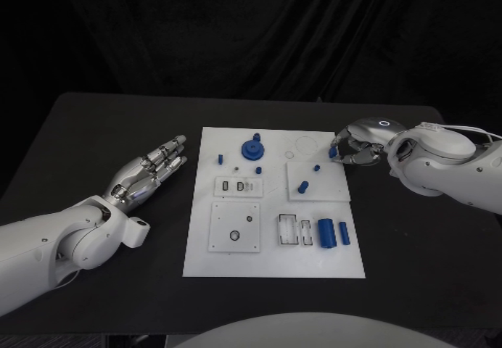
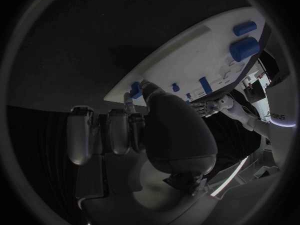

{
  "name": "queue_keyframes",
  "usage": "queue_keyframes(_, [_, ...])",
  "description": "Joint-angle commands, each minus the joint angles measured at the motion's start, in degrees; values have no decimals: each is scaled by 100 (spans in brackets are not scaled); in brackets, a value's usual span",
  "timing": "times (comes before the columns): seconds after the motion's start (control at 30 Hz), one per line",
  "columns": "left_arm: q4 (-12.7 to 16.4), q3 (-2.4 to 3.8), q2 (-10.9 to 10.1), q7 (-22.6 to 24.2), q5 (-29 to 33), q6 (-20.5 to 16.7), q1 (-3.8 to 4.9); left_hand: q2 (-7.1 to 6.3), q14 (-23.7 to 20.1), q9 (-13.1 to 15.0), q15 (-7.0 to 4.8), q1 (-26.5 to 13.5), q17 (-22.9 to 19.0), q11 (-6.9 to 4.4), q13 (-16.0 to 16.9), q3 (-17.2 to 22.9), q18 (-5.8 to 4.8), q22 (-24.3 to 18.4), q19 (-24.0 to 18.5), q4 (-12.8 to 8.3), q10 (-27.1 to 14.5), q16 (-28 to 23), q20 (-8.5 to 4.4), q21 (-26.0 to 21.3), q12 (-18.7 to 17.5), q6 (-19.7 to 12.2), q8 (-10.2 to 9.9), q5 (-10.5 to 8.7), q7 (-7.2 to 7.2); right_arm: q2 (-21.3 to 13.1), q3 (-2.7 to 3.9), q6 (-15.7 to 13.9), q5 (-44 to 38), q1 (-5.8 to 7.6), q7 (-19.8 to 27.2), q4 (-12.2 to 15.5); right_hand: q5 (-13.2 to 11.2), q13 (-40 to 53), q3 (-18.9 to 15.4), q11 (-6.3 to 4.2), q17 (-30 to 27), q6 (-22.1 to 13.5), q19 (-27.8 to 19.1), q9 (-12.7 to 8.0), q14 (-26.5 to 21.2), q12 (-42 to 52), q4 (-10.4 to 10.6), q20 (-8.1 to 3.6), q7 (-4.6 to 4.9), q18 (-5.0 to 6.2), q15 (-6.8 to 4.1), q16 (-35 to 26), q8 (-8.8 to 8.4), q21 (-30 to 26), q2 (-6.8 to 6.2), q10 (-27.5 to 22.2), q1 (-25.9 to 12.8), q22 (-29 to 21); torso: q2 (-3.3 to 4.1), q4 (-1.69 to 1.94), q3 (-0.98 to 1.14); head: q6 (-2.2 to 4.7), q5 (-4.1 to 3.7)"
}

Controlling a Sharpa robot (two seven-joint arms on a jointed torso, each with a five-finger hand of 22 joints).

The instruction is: Assemble the parts on the task board

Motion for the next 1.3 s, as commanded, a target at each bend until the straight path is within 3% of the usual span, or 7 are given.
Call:
queue_keyframes(0.03, [7, 4, 8, 723, 27, 83, 0, -30, -12, -3, 45, -4, -5, 42, -8, 36, 103, -9, 6, -9, -13, -21, 49, -20, -20, -30, 9, -20, -9, 21, 1, 74, -14, -32, -129, -19, 3, 1510, -9, 39, 679, 48, 222, 3, 420, 15, -34, 24, 27, 16, 34, -22, -18, -40, 5, 597, 26, 1174, 0, 0, 2, -13, 1])
queue_keyframes(0.73, [-22, 4, 29, 686, 27, 140, -1, -29, -12, -5, 52, -3, -5, 58, -8, 41, 103, -9, 6, -10, -13, -21, 57, -20, -20, -42, 7, -39, -14, 174, 1, 38, -14, -74, -136, -171, -32, 1510, -39, 48, 601, 219, 191, 56, 404, 15, 0, 31, 37, 32, 43, -88, 56, -111, 49, 597, -38, 1147, -2, -1, 2, -40, 0])
queue_keyframes(0.93, [-33, 4, 37, 674, 27, 154, -2, -29, -12, -5, 52, -3, -5, 58, -8, 41, 103, -9, 6, -10, -13, -21, 57, -20, -20, -42, 7, -39, -14, 191, 1, -4, -14, -88, -120, -182, -11, 1510, -38, 42, 576, 438, 187, 139, 402, 15, 2, 30, 29, 36, 38, -109, 156, -133, 113, 597, -56, 1142, -1, -1, 2, -44, 0])
queue_keyframes(1.13, [-53, 4, 49, 664, 27, 170, -4, -28, -12, -5, 56, -5, -5, 62, -8, 42, 103, -9, 6, -10, -13, -21, 62, -20, -20, -46, 6, -47, -9, 188, 1, -156, 33, -94, -37, -171, 281, 1510, 30, -21, 565, 913, 194, 346, 405, 15, -72, -8, -51, 37, -8, -114, 381, -148, 271, 597, -1, 1146, -1, 2, 2, -54, 3])
queue_keyframes(1.3, [-62, 4, 45, 662, 27, 177, -6, -27, -12, -6, 59, -6, -5, 64, -8, 42, 103, -9, 6, -8, -13, -21, 65, -20, -20, -51, 6, -51, -6, 159, 2, -369, 59, -96, 36, -114, 471, 1510, 70, -49, 558, 1104, 197, 463, 405, 15, -147, -33, -90, 37, -35, -118, 471, -155, 313, 597, 49, 1150, -1, -3, 0, -58, 17])
